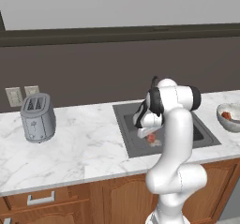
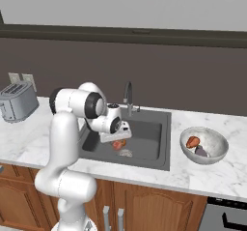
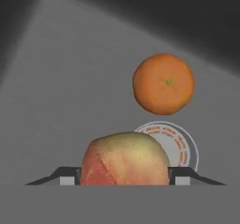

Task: There is a mixed pile of frozen fruits and vegetables on the counter. Locate all the frozen vegetables and place the items in a bowl on the counter. Take all the frozen fruits and defrost them in a running sink.

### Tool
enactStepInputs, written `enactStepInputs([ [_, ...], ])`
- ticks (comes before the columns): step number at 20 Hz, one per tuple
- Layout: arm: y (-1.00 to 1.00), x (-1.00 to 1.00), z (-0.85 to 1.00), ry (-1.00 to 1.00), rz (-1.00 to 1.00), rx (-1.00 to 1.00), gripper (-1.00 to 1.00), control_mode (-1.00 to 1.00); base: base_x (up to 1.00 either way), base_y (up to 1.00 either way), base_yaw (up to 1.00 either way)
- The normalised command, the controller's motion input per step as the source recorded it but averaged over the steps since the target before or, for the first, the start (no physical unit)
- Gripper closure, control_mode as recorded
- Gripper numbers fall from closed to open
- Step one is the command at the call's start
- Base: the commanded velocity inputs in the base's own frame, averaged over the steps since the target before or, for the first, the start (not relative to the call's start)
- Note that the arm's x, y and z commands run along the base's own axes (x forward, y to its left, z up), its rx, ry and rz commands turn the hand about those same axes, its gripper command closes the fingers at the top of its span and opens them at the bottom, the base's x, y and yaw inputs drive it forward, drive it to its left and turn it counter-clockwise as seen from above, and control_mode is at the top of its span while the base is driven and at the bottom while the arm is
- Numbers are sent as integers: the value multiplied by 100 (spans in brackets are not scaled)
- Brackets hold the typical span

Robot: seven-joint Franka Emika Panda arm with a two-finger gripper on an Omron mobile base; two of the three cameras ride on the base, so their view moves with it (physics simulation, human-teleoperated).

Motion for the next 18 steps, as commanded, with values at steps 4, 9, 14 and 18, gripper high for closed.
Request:
enactStepInputs([
  [4,-5,40,-43,6,-5,0,100,-100,0,0,0],
  [9,-5,29,-46,2,-6,-1,100,-100,0,0,0],
  [14,-4,21,-37,-1,-4,0,100,-100,0,0,0],
  [18,3,1,-3,0,0,0,-100,-100,0,0,0],
])
